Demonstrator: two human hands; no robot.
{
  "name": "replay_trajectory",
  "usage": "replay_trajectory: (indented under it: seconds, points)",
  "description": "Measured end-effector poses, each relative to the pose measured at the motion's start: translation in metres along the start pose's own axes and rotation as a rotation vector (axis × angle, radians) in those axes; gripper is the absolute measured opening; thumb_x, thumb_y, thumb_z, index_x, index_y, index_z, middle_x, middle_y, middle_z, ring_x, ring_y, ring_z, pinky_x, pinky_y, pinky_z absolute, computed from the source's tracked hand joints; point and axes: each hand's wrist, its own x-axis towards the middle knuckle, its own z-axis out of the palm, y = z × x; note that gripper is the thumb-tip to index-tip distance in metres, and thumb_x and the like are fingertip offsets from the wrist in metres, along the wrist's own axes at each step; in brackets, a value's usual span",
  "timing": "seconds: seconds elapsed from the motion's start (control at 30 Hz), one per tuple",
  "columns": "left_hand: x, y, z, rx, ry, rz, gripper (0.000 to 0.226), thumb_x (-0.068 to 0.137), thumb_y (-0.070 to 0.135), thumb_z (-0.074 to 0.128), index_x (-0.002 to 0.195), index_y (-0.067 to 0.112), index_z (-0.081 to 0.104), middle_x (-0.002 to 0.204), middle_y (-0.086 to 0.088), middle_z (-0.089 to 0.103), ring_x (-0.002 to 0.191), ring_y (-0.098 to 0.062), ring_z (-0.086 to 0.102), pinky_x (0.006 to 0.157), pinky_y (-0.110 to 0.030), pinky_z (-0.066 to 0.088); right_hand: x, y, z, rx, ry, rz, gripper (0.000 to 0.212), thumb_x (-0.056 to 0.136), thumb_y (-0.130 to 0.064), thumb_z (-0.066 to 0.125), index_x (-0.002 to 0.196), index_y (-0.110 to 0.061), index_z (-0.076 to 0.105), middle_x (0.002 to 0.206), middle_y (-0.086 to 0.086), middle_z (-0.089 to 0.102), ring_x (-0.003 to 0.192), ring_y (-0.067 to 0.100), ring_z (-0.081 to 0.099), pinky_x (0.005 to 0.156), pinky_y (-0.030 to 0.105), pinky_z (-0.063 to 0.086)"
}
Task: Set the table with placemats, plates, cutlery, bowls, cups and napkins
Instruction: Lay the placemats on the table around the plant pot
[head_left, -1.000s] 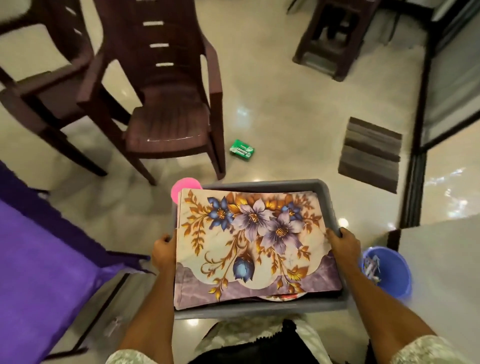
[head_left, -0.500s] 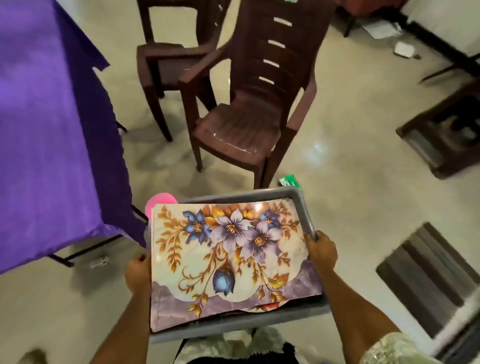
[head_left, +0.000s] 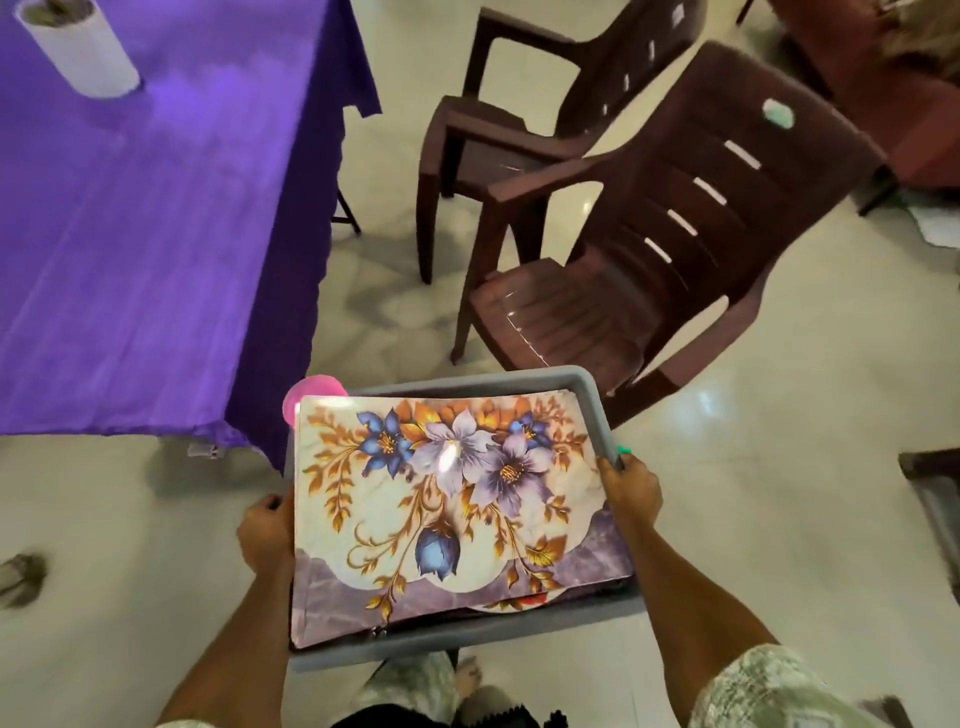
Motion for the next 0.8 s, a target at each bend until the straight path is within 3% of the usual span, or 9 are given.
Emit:
replay_trajectory:
  seconds: [0.2,0.33,0.43,0.63,0.8]
  points:
    - [0.01,0.021,0.018,-0.037,0.089,-0.067,0.044,0.088,0.039,0.049,0.066,0.0,0.053,0.067,-0.022,0.055,0.063,-0.038,0.049,0.063,-0.036,0.038,0.064,-0.054,-0.001,-0.03,-0.088,-0.126,0.038,0.092,-0.045,0.053,0.1,-0.008,0.061,0.097,0.012,0.067,0.089,0.031,0.062,0.082,0.038,0.051]
    - [0.012,0.033,0.028,-0.035,0.151,-0.091,0.042,0.096,0.019,0.05,0.06,-0.002,0.044,0.062,-0.02,0.043,0.062,-0.035,0.038,0.062,-0.033,0.029,0.104,-0.09,-0.002,-0.09,-0.167,-0.202,0.037,0.091,-0.042,0.054,0.099,-0.008,0.063,0.099,0.012,0.067,0.091,0.032,0.061,0.076,0.032,0.044]
    - [0.011,0.036,0.044,-0.043,0.185,-0.151,0.044,0.094,0.024,0.049,0.059,-0.002,0.044,0.059,-0.019,0.04,0.06,-0.034,0.037,0.061,-0.035,0.031,0.139,-0.119,0.0,-0.175,-0.192,-0.285,0.037,0.09,-0.042,0.055,0.102,-0.009,0.065,0.101,0.011,0.069,0.094,0.032,0.063,0.079,0.033,0.047]
    - [0.01,0.067,0.105,-0.075,0.285,-0.273,0.043,0.097,0.024,0.049,0.069,-0.01,0.054,0.065,-0.022,0.049,0.062,-0.034,0.044,0.062,-0.034,0.033,0.225,-0.162,-0.004,-0.221,-0.267,-0.388,0.035,0.091,-0.041,0.055,0.105,-0.01,0.065,0.104,0.01,0.069,0.098,0.03,0.063,0.079,0.03,0.044]
    - [0.008,0.128,0.172,-0.106,0.308,-0.259,0.048,0.091,0.033,0.047,0.058,-0.001,0.043,0.055,-0.017,0.041,0.058,-0.03,0.041,0.056,-0.03,0.029,0.321,-0.168,-0.02,-0.287,-0.312,-0.426,0.036,0.091,-0.047,0.052,0.096,-0.012,0.062,0.098,0.008,0.069,0.09,0.028,0.064,0.078,0.031,0.047]
